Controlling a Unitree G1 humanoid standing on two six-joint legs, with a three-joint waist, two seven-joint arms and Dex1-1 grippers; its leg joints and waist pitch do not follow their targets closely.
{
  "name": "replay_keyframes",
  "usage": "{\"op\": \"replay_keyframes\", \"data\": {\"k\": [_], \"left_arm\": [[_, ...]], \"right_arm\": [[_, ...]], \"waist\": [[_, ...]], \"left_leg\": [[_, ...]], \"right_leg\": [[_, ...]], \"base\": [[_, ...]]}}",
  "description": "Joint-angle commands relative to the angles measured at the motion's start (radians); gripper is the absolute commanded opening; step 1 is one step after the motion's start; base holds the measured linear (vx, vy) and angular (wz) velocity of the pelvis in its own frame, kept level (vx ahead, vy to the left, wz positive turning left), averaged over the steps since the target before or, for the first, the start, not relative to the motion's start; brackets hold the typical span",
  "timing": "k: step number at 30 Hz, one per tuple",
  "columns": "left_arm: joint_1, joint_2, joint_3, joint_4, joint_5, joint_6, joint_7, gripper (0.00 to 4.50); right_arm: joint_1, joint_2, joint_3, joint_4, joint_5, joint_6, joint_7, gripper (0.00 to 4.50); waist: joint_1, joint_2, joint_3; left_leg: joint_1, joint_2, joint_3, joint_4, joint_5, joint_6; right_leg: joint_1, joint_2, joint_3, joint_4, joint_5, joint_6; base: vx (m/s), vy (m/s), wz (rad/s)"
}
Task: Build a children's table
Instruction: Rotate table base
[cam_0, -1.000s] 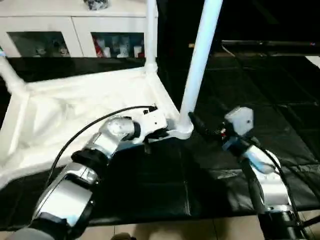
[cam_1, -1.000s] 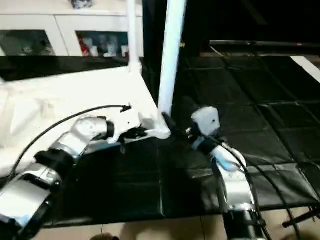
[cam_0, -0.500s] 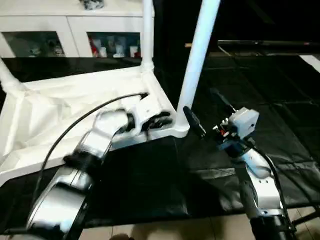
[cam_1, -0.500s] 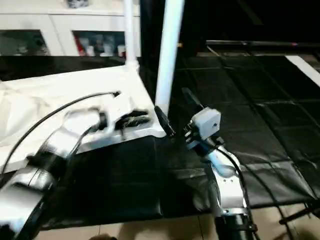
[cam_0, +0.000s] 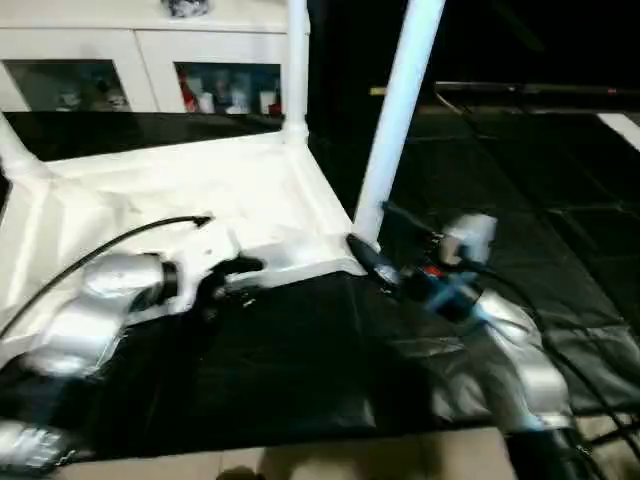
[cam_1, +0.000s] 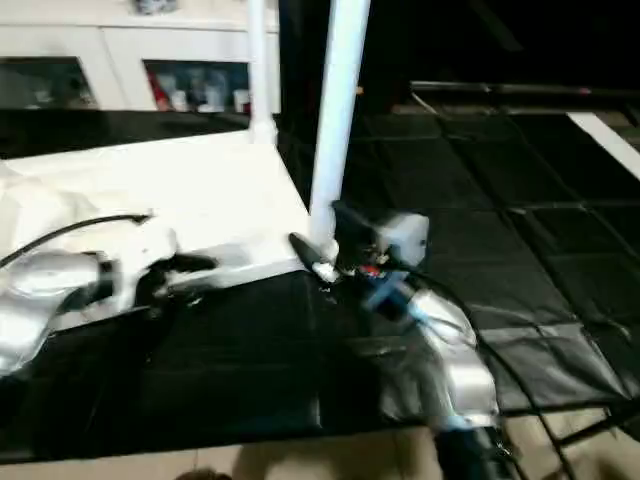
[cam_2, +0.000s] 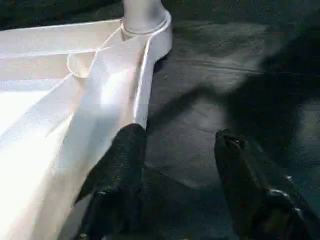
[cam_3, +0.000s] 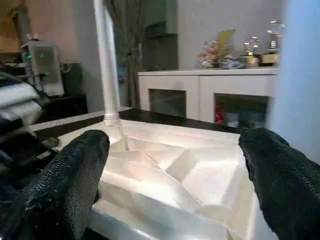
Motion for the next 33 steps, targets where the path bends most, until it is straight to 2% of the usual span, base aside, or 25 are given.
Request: {"op": "replay_keyframes", "data": {"k": [1,2,3,4,5,6,7,8,10,12,13,15,18,20,24,25,26,27,29,33], "left_arm": [[0.011,0.022,0.015,-0.065,-0.034,0.062,-0.025,2.75],[0.022,0.035,0.013,-0.078,-0.035,0.074,-0.034,3.00],[0.044,0.057,0.006,-0.104,-0.034,0.104,-0.041,3.00],[0.053,0.065,0.002,-0.112,-0.032,0.115,-0.043,3.05],[0.067,0.076,-0.003,-0.123,-0.025,0.131,-0.045,3.12],[0.078,0.084,-0.012,-0.125,-0.006,0.144,-0.040,3.26],[0.088,0.091,-0.028,-0.115,0.031,0.169,-0.022,3.46],[0.090,0.093,-0.034,-0.109,0.044,0.177,-0.012,3.46],[0.099,0.109,-0.044,-0.127,0.032,0.224,0.015,3.56],[0.105,0.114,-0.050,-0.135,0.014,0.254,0.022,3.84],[0.112,0.117,-0.060,-0.139,0.006,0.273,0.018,3.88],[0.120,0.119,-0.076,-0.133,0.009,0.290,0.018,3.88],[0.122,0.109,-0.087,-0.124,0.025,0.308,0.032,4.27],[0.122,0.091,-0.097,-0.102,0.058,0.304,0.071,4.31],[0.115,0.079,-0.107,-0.065,0.099,0.280,0.127,4.40],[0.089,0.060,-0.102,-0.005,0.136,0.251,0.198,4.40],[0.077,0.055,-0.098,0.016,0.145,0.240,0.221,4.40],[0.067,0.051,-0.096,0.031,0.150,0.228,0.234,4.40],[0.055,0.041,-0.092,0.050,0.151,0.212,0.249,4.40],[0.027,0.017,-0.096,0.083,0.166,0.185,0.289,4.40]], "right_arm": [[-0.022,0.001,0.011,0.029,-0.012,0.009,0.013,4.50],[-0.035,0.010,0.013,0.047,-0.010,0.012,0.015,4.50],[-0.061,0.012,0.023,0.085,-0.023,0.014,0.010,4.50],[-0.075,0.013,0.027,0.106,-0.035,0.011,0.001,4.50],[-0.097,0.015,0.033,0.140,-0.060,0.000,-0.018,4.50],[-0.130,0.026,0.032,0.186,-0.066,0.000,-0.026,4.50],[-0.205,0.040,0.046,0.298,-0.121,-0.018,-0.071,4.50],[-0.235,0.049,0.052,0.344,-0.135,-0.033,-0.074,4.50],[-0.299,0.076,0.047,0.451,-0.148,-0.049,-0.093,4.50],[-0.347,0.093,0.043,0.531,-0.173,-0.077,-0.144,4.50],[-0.395,0.109,0.032,0.606,-0.181,-0.069,-0.203,4.50],[-0.461,0.132,0.003,0.705,-0.175,-0.046,-0.300,4.50],[-0.512,0.144,-0.028,0.786,-0.171,-0.052,-0.377,4.50],[-0.544,0.155,-0.067,0.844,-0.158,-0.059,-0.438,4.50],[-0.568,0.159,-0.094,0.896,-0.156,-0.086,-0.491,4.50],[-0.583,0.144,-0.120,0.945,-0.163,-0.114,-0.590,4.50],[-0.592,0.128,-0.131,0.971,-0.163,-0.128,-0.634,4.50],[-0.598,0.113,-0.142,0.990,-0.161,-0.140,-0.664,4.50],[-0.605,0.085,-0.162,1.012,-0.153,-0.147,-0.697,4.50],[-0.621,0.028,-0.197,1.049,-0.153,-0.165,-0.715,4.50]], "waist": [[-0.001,0.014,-0.058],[0.000,0.015,-0.059],[0.000,0.016,-0.059],[0.000,0.012,-0.061],[0.000,0.008,-0.061],[-0.002,0.009,-0.062],[-0.005,0.001,-0.062],[-0.009,-0.001,-0.061],[-0.007,0.009,-0.060],[-0.009,0.011,-0.062],[-0.010,0.008,-0.064],[-0.011,0.012,-0.065],[-0.008,0.012,-0.065],[-0.008,0.009,-0.065],[-0.006,0.008,-0.068],[-0.003,0.010,-0.068],[-0.003,0.010,-0.068],[-0.001,0.011,-0.069],[0.006,0.012,-0.068],[0.014,0.009,-0.070]], "left_leg": [[0.013,0.048,-0.024,-0.090,-0.247,-0.016],[0.018,0.047,-0.022,-0.087,-0.246,-0.016],[0.018,0.047,-0.022,-0.087,-0.241,-0.015],[0.014,0.047,-0.024,-0.088,-0.224,-0.016],[0.015,0.047,-0.023,-0.088,-0.215,-0.019],[0.015,0.045,-0.023,-0.088,-0.209,-0.020],[0.017,0.044,-0.021,-0.087,-0.204,-0.021],[0.015,0.042,-0.022,-0.088,-0.203,-0.028],[0.019,0.044,-0.023,-0.087,-0.225,-0.038],[0.021,0.046,-0.023,-0.088,-0.246,-0.054],[0.024,0.045,-0.023,-0.087,-0.238,-0.060],[0.027,0.044,-0.021,-0.086,-0.224,-0.066],[0.027,0.044,-0.020,-0.086,-0.239,-0.077],[0.027,0.044,-0.020,-0.086,-0.252,-0.083],[0.024,0.041,-0.022,-0.085,-0.251,-0.081],[0.024,0.041,-0.022,-0.084,-0.247,-0.081],[0.030,0.040,-0.020,-0.082,-0.258,-0.088],[0.029,0.039,-0.020,-0.082,-0.258,-0.089],[0.033,0.039,-0.019,-0.081,-0.283,-0.090],[0.031,0.039,-0.017,-0.079,-0.286,-0.082]], "right_leg": [[0.043,-0.067,0.065,-0.070,-0.294,-0.182],[0.042,-0.068,0.067,-0.072,-0.290,-0.179],[0.041,-0.067,0.067,-0.072,-0.286,-0.178],[0.045,-0.067,0.066,-0.066,-0.270,-0.180],[0.044,-0.067,0.066,-0.065,-0.268,-0.179],[0.045,-0.066,0.066,-0.064,-0.263,-0.180],[0.044,-0.064,0.067,-0.066,-0.258,-0.180],[0.045,-0.065,0.067,-0.065,-0.270,-0.186],[0.042,-0.070,0.069,-0.066,-0.282,-0.187],[0.041,-0.068,0.068,-0.063,-0.272,-0.187],[0.041,-0.065,0.068,-0.060,-0.245,-0.196],[0.038,-0.062,0.070,-0.055,-0.205,-0.211],[0.041,-0.061,0.070,-0.053,-0.196,-0.202],[0.040,-0.060,0.070,-0.053,-0.197,-0.193],[0.047,-0.063,0.070,-0.055,-0.203,-0.175],[0.045,-0.064,0.069,-0.056,-0.206,-0.175],[0.041,-0.061,0.070,-0.056,-0.211,-0.172],[0.041,-0.062,0.069,-0.056,-0.213,-0.169],[0.037,-0.060,0.068,-0.058,-0.229,-0.163],[0.038,-0.059,0.068,-0.057,-0.217,-0.158]], "base": [[0.000,0.000,0.00],[0.000,0.000,0.00],[0.000,0.000,0.00],[0.000,0.000,0.00],[0.000,0.000,0.00],[0.000,0.000,0.00],[0.000,0.000,0.00],[0.000,0.000,0.00],[0.000,0.000,0.00],[0.000,0.000,0.00],[0.000,0.000,0.00],[0.000,0.000,0.00],[0.000,0.000,0.00],[0.000,0.000,0.00],[0.000,0.000,0.00],[0.000,0.000,0.00],[0.000,0.000,0.00],[0.000,0.000,0.00],[0.000,0.000,0.00],[0.000,0.000,0.00]]}}
